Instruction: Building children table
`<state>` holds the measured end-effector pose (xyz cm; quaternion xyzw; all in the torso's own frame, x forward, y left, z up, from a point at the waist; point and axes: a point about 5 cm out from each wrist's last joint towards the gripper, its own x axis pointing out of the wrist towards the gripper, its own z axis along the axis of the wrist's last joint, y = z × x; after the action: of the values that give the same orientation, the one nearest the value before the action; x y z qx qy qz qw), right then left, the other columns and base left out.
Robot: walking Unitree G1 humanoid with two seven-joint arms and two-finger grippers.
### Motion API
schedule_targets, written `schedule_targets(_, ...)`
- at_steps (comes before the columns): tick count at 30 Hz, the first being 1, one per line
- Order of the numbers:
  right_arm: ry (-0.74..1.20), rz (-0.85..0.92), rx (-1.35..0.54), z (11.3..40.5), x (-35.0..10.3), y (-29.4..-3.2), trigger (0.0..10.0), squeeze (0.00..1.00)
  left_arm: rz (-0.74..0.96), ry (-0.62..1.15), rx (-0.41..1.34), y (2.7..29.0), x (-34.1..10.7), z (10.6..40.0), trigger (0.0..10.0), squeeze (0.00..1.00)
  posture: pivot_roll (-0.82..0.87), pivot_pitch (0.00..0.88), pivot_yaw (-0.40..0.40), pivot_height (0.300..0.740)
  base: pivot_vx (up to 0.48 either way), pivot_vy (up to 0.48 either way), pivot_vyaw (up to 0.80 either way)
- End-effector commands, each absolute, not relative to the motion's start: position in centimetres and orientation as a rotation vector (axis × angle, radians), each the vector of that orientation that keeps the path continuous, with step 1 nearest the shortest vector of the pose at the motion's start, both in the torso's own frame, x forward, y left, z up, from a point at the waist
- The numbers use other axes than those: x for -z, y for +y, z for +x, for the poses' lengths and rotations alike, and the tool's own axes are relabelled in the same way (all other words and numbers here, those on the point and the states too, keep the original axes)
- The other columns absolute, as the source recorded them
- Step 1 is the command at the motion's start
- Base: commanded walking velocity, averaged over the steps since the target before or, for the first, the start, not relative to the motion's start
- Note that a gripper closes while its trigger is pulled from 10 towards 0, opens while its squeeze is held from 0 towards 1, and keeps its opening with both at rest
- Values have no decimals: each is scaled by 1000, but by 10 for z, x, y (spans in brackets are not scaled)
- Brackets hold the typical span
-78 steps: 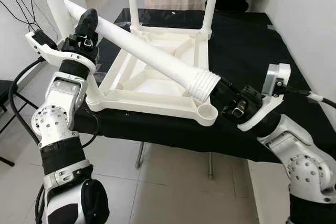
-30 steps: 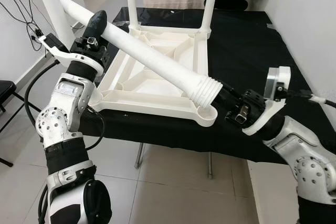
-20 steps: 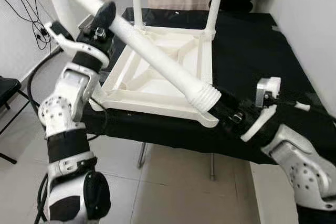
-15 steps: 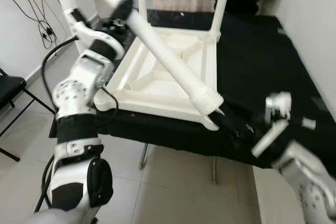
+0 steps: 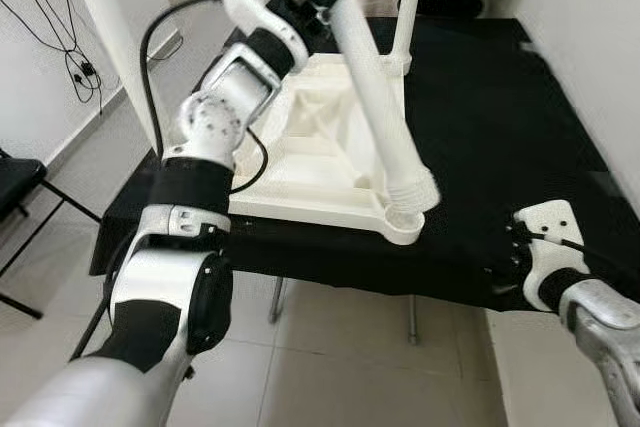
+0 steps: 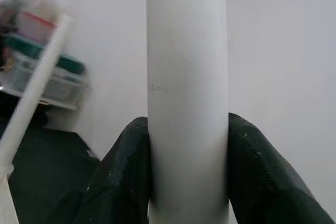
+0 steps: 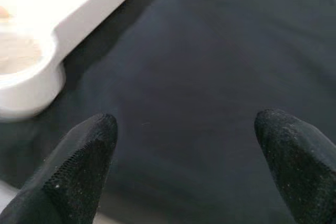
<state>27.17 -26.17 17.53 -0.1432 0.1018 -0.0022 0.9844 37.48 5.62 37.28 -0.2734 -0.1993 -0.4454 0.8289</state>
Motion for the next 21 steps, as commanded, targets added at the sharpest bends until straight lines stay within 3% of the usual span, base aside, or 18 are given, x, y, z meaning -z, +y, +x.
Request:
schedule_targets(1, 167, -279, 65, 273, -184, -266, 10000, 1000, -457, -466, 990, 51, -377, 370, 0, 0, -59, 96, 40, 740, 0, 0, 0)
schedule_targets(3, 63, -336, 101, 282, -210, -268, 10000, 1000, -273, -487, 1067, 39, -368, 362, 0, 0, -53, 95, 36, 740, 0, 0, 0)
schedule_targets(7, 7, -319, 113, 289, -227, -266, 10000, 1000, -169, -511, 1124, 31, -362, 358, 0, 0, -50, 94, 37, 740, 0, 0, 0)
schedule_targets(8, -9, -218, 49, 293, -233, -258, 10000, 969, -140, -523, 1141, 29, -361, 357, 0, 0, -49, 94, 37, 740, 0, 0, 0)
schedule_targets(9, -30, -130, -26, 295, -239, -248, 10000, 859, -116, -536, 1165, 27, -359, 355, 0, 0, -47, 91, 35, 740, 0, 0, 0)
schedule_targets(10, -30, -130, -26, 295, -239, -248, 10000, 859, -116, -536, 1165, 27, -359, 355, 0, 0, -47, 91, 35, 740, 0, 0, 0)
schedule_targets(11, -35, -63, -152, 297, -243, -235, 10000, 212, -89, -548, 1193, 25, -356, 352, 0, 0, -49, 91, 36, 740, 0, 0, 0)
schedule_targets(12, -27, -79, -265, 297, -246, -222, 10000, 0, -70, -561, 1218, 24, -353, 349, 0, 0, -48, 89, 32, 740, 0, 0, 0)
schedule_targets(17, 40, -126, -494, 292, -240, -200, 10000, 0, -69, -574, 1251, 24, -347, 346, 0, 0, -45, 88, 27, 740, 0, 0, 0)
schedule_targets(18, 40, -145, -685, 282, -239, -179, 10000, 0, -81, -581, 1253, 27, -346, 345, 0, 0, -37, 88, 19, 740, 0, 0, 0)
schedule_targets(20, 40, -145, -685, 282, -239, -179, 10000, 0, -81, -581, 1253, 27, -346, 345, 0, 0, -37, 88, 19, 740, 0, 0, 0)
schedule_targets(21, 41, -134, -786, 278, -238, -166, 10000, 0, -92, -591, 1252, 28, -347, 344, 0, 0, -35, 89, 13, 740, 0, 0, 0)
